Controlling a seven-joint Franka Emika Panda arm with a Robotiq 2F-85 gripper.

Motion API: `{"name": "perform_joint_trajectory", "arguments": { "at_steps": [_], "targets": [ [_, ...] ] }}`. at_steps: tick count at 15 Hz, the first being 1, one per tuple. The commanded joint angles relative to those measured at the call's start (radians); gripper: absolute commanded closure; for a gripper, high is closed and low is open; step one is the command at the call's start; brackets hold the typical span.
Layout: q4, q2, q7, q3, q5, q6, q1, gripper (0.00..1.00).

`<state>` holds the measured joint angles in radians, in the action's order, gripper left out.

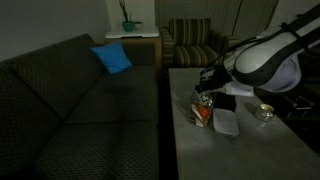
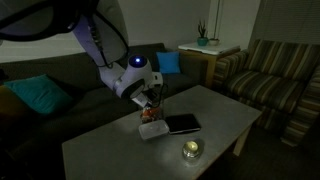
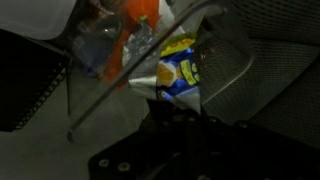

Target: Press the button on the white lid then put the lid on the table then put the blue wrapper on the table and put it back in the storage container

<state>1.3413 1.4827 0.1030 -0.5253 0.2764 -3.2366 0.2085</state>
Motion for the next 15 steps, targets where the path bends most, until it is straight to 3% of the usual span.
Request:
{"name": "perform_joint_trajectory", "arguments": {
  "at_steps": [1,8,10,15],
  "targets": [
    [0.041,0.000,0.010,0.006,-0.060,-0.001,0.020,1.00],
    [0.041,0.001,-0.013,0.026,-0.140,0.027,0.014,1.00],
    [0.040,0.001,-0.007,0.020,-0.138,0.032,0.017,0.72],
    [0.006,-0.001,0.013,0.020,-0.125,0.054,0.002,0.38]
  ]
}}
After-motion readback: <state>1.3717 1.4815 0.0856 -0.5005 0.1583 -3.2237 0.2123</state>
